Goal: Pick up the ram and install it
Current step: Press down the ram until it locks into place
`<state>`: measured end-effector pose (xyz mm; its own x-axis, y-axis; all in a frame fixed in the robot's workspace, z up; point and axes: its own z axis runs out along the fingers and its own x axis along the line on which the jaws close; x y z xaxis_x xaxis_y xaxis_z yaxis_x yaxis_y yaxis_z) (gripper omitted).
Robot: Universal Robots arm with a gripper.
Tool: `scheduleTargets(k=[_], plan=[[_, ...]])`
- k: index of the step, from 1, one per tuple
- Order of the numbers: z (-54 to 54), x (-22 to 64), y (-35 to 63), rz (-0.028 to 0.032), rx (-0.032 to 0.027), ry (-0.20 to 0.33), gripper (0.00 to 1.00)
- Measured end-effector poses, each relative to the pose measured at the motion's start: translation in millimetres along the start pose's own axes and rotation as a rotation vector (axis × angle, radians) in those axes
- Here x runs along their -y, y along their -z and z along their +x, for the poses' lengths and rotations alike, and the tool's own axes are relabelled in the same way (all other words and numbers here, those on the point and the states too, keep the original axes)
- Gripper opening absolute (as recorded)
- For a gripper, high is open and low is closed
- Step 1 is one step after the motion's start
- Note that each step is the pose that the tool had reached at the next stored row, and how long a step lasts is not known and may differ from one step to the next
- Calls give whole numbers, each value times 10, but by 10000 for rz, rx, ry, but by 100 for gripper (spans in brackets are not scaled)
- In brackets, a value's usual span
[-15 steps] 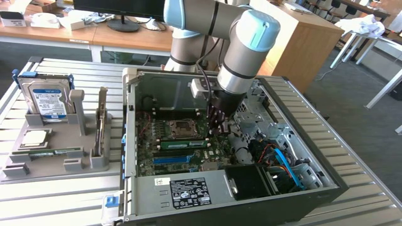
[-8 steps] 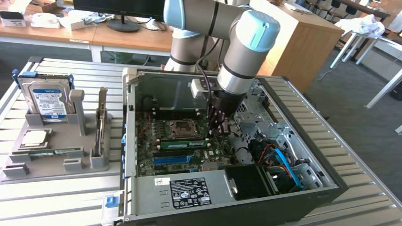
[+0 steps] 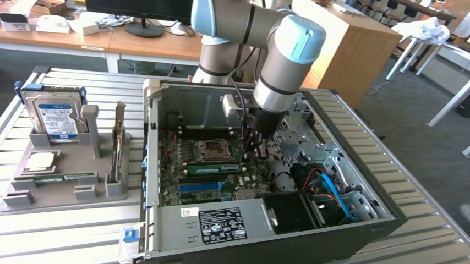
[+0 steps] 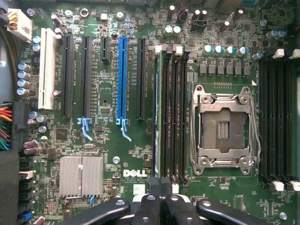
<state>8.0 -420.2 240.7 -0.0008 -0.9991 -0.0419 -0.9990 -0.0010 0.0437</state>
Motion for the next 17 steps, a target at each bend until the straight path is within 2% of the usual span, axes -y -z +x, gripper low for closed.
scheduleTargets(k=[17], plan=[[3,2,-56,1,3,0,10]])
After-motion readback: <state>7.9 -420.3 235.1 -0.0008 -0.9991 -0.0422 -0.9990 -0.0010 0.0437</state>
